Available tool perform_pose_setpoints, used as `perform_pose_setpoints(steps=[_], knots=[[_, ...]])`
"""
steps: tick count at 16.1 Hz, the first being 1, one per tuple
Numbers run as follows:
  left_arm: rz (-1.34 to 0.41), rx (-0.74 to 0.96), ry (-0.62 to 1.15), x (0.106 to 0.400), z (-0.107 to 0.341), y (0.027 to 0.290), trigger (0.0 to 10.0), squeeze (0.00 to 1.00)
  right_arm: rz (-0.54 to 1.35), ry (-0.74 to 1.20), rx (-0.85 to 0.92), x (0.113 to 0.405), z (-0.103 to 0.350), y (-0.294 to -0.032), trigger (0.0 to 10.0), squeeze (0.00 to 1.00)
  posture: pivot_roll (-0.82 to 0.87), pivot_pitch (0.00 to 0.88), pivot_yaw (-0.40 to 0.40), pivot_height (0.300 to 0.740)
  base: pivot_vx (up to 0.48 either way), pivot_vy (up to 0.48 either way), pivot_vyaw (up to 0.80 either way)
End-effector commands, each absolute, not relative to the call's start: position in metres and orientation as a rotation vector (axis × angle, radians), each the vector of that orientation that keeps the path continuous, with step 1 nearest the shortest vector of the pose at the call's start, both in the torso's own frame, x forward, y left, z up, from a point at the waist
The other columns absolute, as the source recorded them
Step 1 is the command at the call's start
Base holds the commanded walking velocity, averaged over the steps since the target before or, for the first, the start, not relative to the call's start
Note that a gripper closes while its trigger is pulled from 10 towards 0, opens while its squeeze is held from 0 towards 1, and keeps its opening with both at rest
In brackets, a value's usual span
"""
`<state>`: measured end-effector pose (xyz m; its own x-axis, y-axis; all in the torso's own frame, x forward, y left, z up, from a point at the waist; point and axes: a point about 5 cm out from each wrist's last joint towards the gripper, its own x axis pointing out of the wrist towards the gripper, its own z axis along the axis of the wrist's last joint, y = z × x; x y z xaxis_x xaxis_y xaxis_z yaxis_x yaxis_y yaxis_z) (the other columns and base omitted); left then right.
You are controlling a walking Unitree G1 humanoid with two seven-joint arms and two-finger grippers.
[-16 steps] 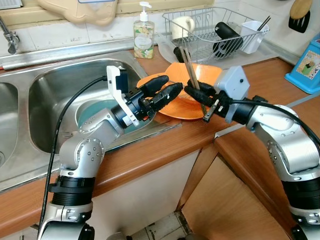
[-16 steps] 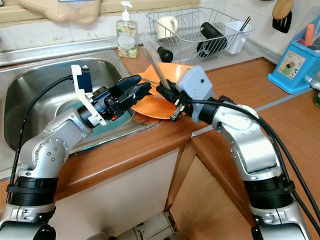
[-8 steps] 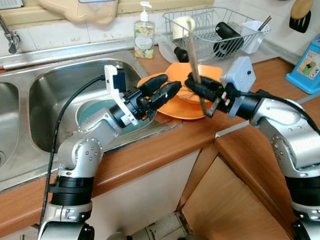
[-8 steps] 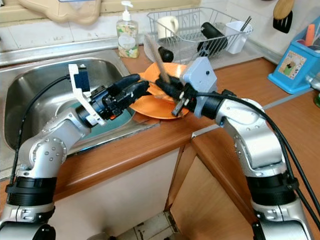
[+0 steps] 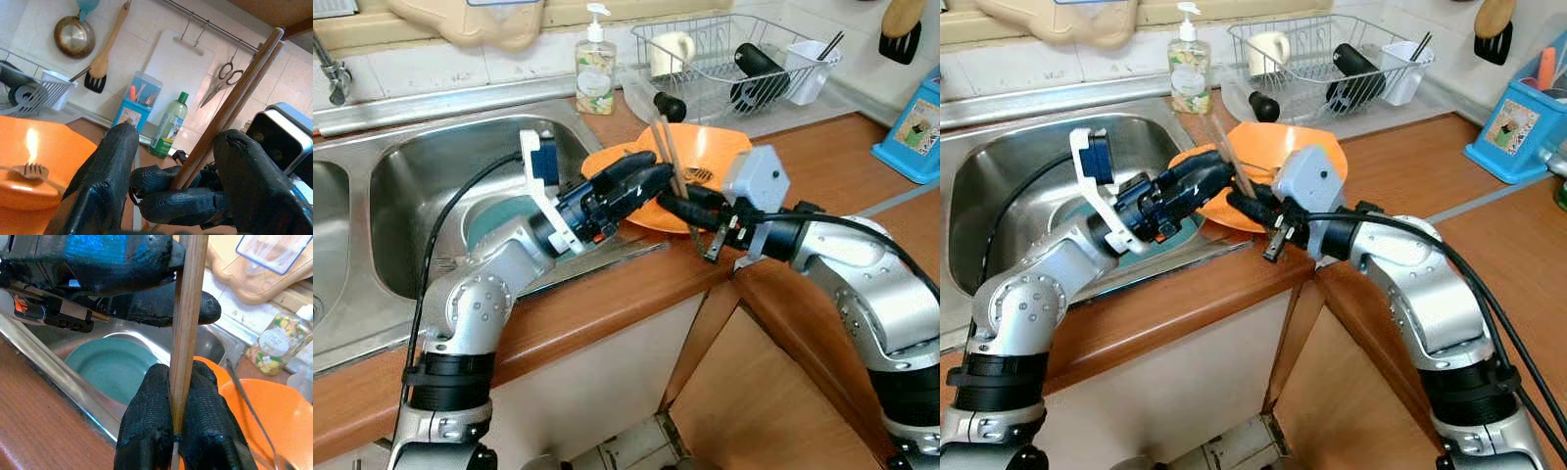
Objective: Kitchen organization
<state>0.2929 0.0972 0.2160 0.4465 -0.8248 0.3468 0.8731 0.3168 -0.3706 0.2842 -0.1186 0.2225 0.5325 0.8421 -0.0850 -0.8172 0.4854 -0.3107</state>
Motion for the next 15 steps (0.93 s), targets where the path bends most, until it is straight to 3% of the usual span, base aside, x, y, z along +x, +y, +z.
perform_pose_setpoints(steps=[1, 2, 3, 4, 5, 8, 9, 10, 15], knots=[[-1.161, -0.539, -0.105, 0.291, 0.222, 0.09, 8.8, 0.0, 1.088, -0.092, -0.346, 0.275, 0.223, -0.106, 0.0, 0.0, -0.19, 0.0, 0.0, 0.74, 0.0, 0.0, 0.0], [-1.174, -0.561, -0.107, 0.29, 0.223, 0.089, 0.1, 0.0, 1.082, -0.099, -0.333, 0.276, 0.223, -0.105, 0.0, 0.0, -0.19, 0.0, -0.001, 0.74, 0.0, 0.0, 0.0], [-1.186, -0.58, -0.093, 0.289, 0.222, 0.088, 10.0, 0.0, 1.066, -0.102, -0.322, 0.277, 0.224, -0.104, 0.0, 0.0, -0.19, 0.0, -0.002, 0.74, 0.0, 0.0, 0.0], [-1.194, -0.595, -0.078, 0.288, 0.221, 0.088, 10.0, 0.47, 1.059, -0.102, -0.316, 0.277, 0.224, -0.104, 0.0, 0.0, -0.19, 0.0, -0.002, 0.74, 0.0, 0.0, 0.0], [-1.195, -0.604, -0.084, 0.287, 0.222, 0.088, 10.0, 1.0, 1.06, -0.1, -0.314, 0.277, 0.224, -0.102, 0.0, 0.0, -0.19, 0.0, -0.006, 0.74, 0.0, 0.0, 0.0], [-1.153, -0.54, -0.084, 0.29, 0.218, 0.088, 10.0, 1.0, 1.068, -0.086, -0.317, 0.275, 0.221, -0.098, 0.0, 0.0, -0.18, 0.0, -0.01, 0.74, 0.0, 0.0, 0.0], [-1.152, -0.514, -0.085, 0.289, 0.216, 0.087, 10.0, 0.27, 1.068, -0.081, -0.314, 0.275, 0.22, -0.097, 0.0, 0.0, -0.18, 0.0, -0.01, 0.74, 0.0, 0.0, 0.0], [-1.151, -0.504, -0.084, 0.289, 0.216, 0.086, 10.0, 0.0, 1.07, -0.078, -0.313, 0.275, 0.219, -0.097, 0.0, 0.0, -0.18, 0.0, -0.01, 0.74, 0.0, 0.0, 0.0], [-1.175, -0.366, -0.104, 0.284, 0.212, 0.078, 10.0, 0.0, 1.071, -0.038, -0.299, 0.275, 0.215, -0.095, 0.0, 0.0, -0.19, 0.0, -0.006, 0.74, 0.0, 0.0, 0.0]])
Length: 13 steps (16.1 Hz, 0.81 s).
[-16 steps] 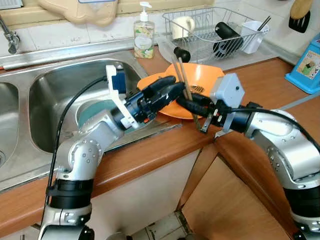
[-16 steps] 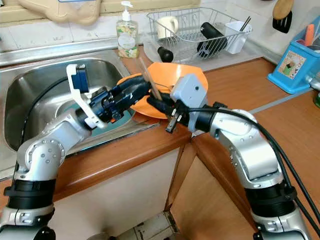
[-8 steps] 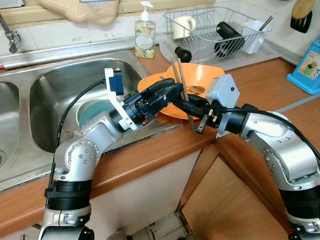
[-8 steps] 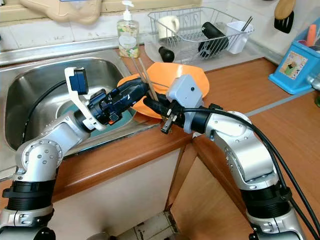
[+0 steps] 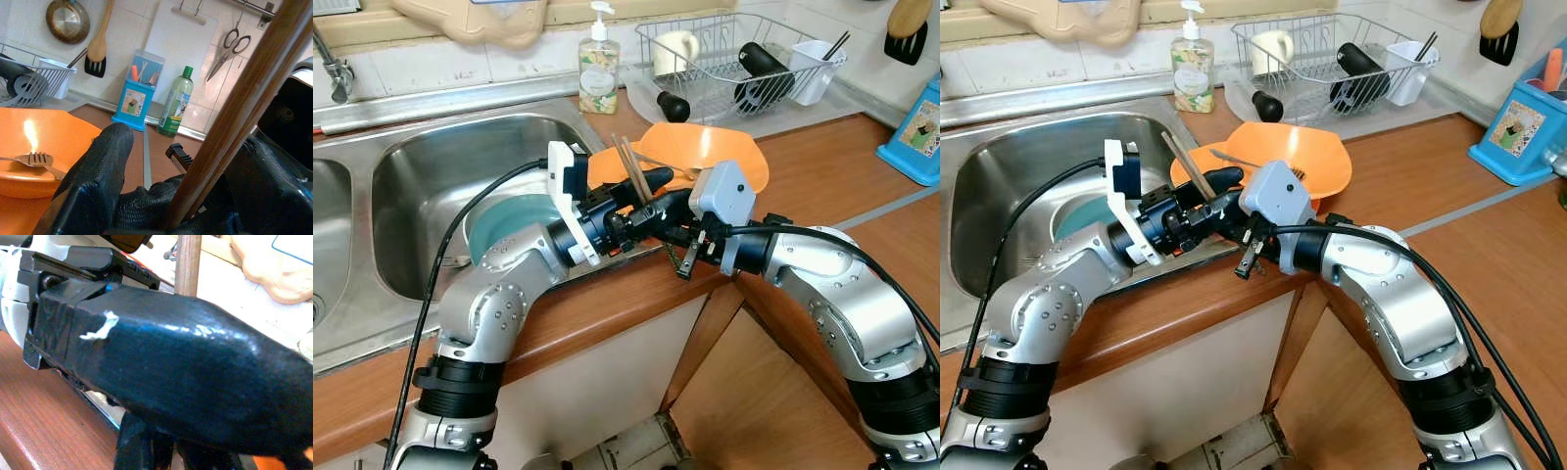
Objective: Kitchen organization
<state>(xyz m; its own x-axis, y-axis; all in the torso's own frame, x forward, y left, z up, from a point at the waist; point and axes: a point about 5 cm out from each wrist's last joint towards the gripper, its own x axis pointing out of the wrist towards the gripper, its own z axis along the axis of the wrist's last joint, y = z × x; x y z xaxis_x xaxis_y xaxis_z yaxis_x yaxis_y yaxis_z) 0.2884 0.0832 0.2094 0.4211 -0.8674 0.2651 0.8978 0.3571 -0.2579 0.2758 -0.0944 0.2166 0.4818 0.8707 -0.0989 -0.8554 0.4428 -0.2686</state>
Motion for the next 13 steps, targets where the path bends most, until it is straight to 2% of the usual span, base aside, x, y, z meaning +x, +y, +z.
perform_pose_setpoints(steps=[1, 2, 3, 4, 6, 13], knots=[[-1.166, -0.38, -0.102, 0.285, 0.212, 0.078, 8.5, 0.0, 1.069, -0.035, -0.304, 0.274, 0.214, -0.095, 0.0, 0.0, -0.19, 0.0, -0.006, 0.74, 0.0, 0.0, 0.0], [-1.159, -0.392, -0.103, 0.286, 0.212, 0.079, 8.5, 0.0, 1.068, -0.035, -0.304, 0.274, 0.214, -0.095, 0.0, 0.0, -0.19, 0.0, -0.006, 0.74, 0.0, 0.0, 0.0], [-1.134, -0.418, -0.118, 0.289, 0.214, 0.08, 1.1, 0.0, 1.062, -0.038, -0.296, 0.275, 0.215, -0.095, 0.0, 0.0, -0.19, 0.0, -0.005, 0.74, 0.0, 0.0, 0.0], [-1.127, -0.427, -0.124, 0.29, 0.214, 0.081, 0.0, 0.0, 1.059, -0.04, -0.292, 0.275, 0.215, -0.095, 0.0, 0.0, -0.19, 0.0, -0.005, 0.74, 0.0, 0.0, 0.0], [-1.092, -0.5, -0.138, 0.294, 0.216, 0.086, 0.0, 0.0, 1.047, -0.042, -0.284, 0.276, 0.216, -0.096, 0.0, 0.0, -0.19, 0.0, -0.005, 0.74, 0.0, 0.0, 0.0], [-1.046, -0.539, -0.112, 0.299, 0.214, 0.087, 0.0, 0.0, 0.982, -0.06, -0.28, 0.283, 0.219, -0.1, 0.0, 0.0, -0.19, 0.0, -0.008, 0.74, 0.0, 0.0, 0.0]])
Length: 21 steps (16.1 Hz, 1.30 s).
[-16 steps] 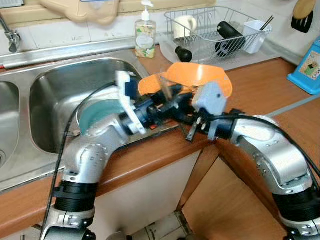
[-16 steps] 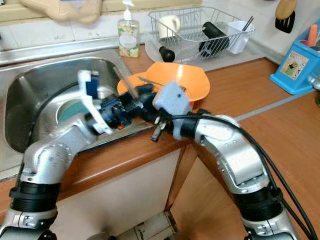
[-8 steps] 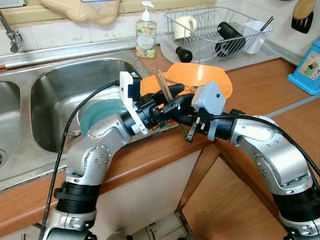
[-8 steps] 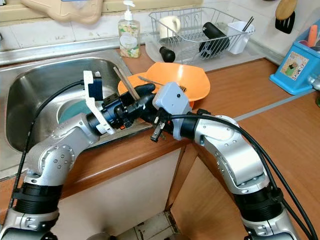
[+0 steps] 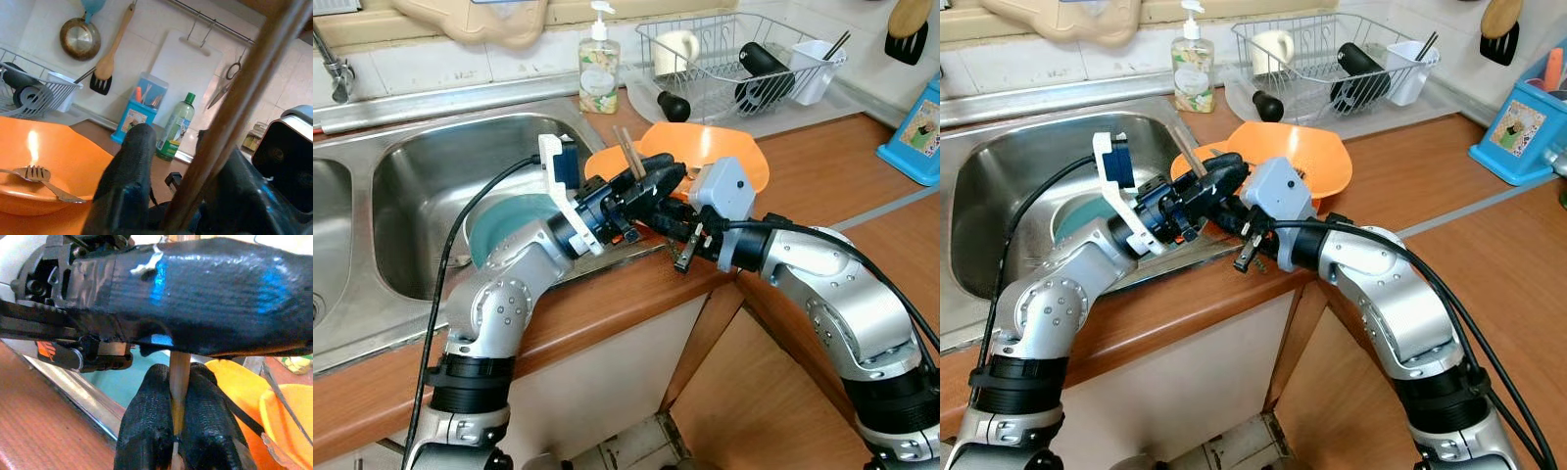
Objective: Kitchen organization
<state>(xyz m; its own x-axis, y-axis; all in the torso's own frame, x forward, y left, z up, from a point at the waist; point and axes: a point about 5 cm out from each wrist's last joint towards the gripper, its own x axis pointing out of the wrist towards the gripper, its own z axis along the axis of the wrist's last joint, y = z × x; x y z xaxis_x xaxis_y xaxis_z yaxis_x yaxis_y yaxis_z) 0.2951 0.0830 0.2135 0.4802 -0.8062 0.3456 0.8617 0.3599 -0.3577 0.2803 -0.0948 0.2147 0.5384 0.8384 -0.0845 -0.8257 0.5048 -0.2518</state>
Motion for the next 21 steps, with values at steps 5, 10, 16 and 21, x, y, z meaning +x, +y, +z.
perform_pose_setpoints(steps=[5, 10, 16, 21], knots=[[-1.026, -0.543, -0.108, 0.299, 0.213, 0.088, 0.0, 0.0, 0.966, -0.065, -0.282, 0.284, 0.219, -0.099, 0.7, 0.0, -0.19, 0.0, -0.012, 0.74, 0.0, 0.0, 0.0], [-0.997, -0.543, -0.113, 0.301, 0.212, 0.09, 0.0, 0.0, 0.94, -0.067, -0.303, 0.286, 0.219, -0.099, 10.0, 0.0, -0.19, 0.0, -0.016, 0.74, 0.0, 0.0, 0.0], [-0.896, -0.552, -0.156, 0.31, 0.218, 0.104, 0.0, 0.0, 0.896, -0.073, -0.271, 0.292, 0.222, -0.101, 10.0, 1.0, -0.19, 0.0, -0.019, 0.74, 0.0, 0.0, 0.0], [-0.737, -0.497, -0.225, 0.321, 0.233, 0.152, 0.0, 0.0, 0.929, -0.058, -0.255, 0.286, 0.221, -0.1, 10.0, 1.0, -0.18, 0.0, -0.022, 0.74, 0.0, 0.0, 0.0]])
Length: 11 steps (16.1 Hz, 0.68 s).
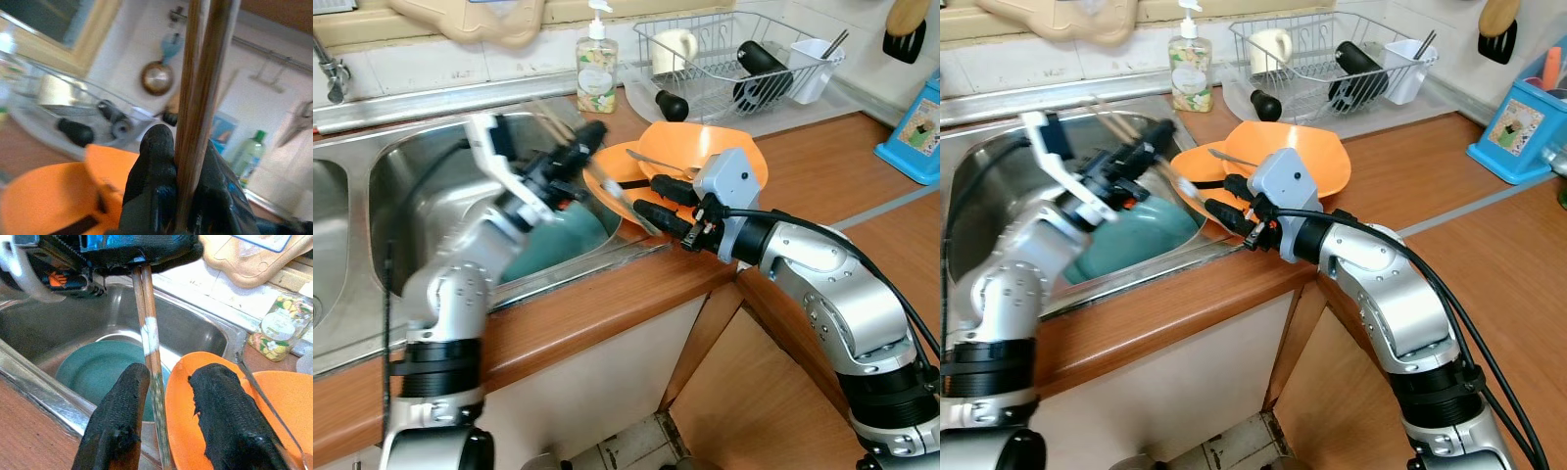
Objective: Kitchen organization
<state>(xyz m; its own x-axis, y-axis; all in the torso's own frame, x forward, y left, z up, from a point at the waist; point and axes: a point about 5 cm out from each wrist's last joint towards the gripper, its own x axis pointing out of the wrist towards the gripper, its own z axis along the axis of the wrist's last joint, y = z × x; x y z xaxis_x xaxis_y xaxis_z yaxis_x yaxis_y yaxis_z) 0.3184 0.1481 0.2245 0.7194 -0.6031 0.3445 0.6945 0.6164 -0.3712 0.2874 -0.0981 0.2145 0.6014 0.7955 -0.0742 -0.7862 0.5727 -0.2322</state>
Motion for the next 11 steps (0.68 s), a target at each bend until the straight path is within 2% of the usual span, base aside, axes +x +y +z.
perform_pose_setpoints(steps=[1, 3, 6, 7, 8, 9, 10, 11], knots=[[-0.683, -0.478, -0.248, 0.323, 0.238, 0.169, 0.0, 0.0, 0.951, -0.048, -0.242, 0.283, 0.22, -0.098, 10.0, 1.0, -0.18, 0.0, -0.022, 0.74, 0.0, 0.0, 0.0], [-0.597, -0.443, -0.267, 0.326, 0.242, 0.199, 0.0, 0.0, 0.978, -0.02, -0.187, 0.279, 0.217, -0.096, 10.0, 1.0, -0.18, 0.0, -0.022, 0.74, 0.0, 0.0, 0.0], [-0.443, -0.385, -0.236, 0.335, 0.237, 0.23, 0.0, 0.0, 0.979, -0.014, -0.176, 0.277, 0.214, -0.093, 10.0, 1.0, -0.18, 0.0, -0.021, 0.74, 0.0, 0.0, 0.0], [-0.388, -0.382, -0.215, 0.339, 0.232, 0.236, 4.6, 0.0, 0.971, -0.02, -0.186, 0.276, 0.213, -0.092, 10.0, 1.0, -0.18, 0.0, -0.021, 0.74, 0.0, 0.0, 0.0], [-0.293, -0.366, -0.171, 0.348, 0.223, 0.243, 6.3, 0.0, 0.958, -0.03, -0.205, 0.276, 0.213, -0.09, 10.0, 1.0, -0.18, 0.0, -0.023, 0.74, 0.0, 0.0, 0.0], [-0.206, -0.34, -0.106, 0.357, 0.211, 0.247, 10.0, 0.0, 0.953, -0.033, -0.21, 0.276, 0.212, -0.089, 10.0, 1.0, -0.18, 0.0, -0.022, 0.74, 0.0, 0.0, 0.0], [-0.133, -0.304, -0.036, 0.364, 0.201, 0.248, 10.0, 0.0, 0.945, -0.043, -0.219, 0.276, 0.213, -0.088, 10.0, 1.0, -0.18, 0.0, -0.02, 0.74, 0.0, 0.0, 0.0], [-0.07, -0.255, 0.036, 0.37, 0.193, 0.248, 10.0, 0.21, 0.936, -0.06, -0.225, 0.277, 0.214, -0.088, 10.0, 1.0, -0.19, 0.0, -0.016, 0.74, 0.0, 0.0, 0.0]])
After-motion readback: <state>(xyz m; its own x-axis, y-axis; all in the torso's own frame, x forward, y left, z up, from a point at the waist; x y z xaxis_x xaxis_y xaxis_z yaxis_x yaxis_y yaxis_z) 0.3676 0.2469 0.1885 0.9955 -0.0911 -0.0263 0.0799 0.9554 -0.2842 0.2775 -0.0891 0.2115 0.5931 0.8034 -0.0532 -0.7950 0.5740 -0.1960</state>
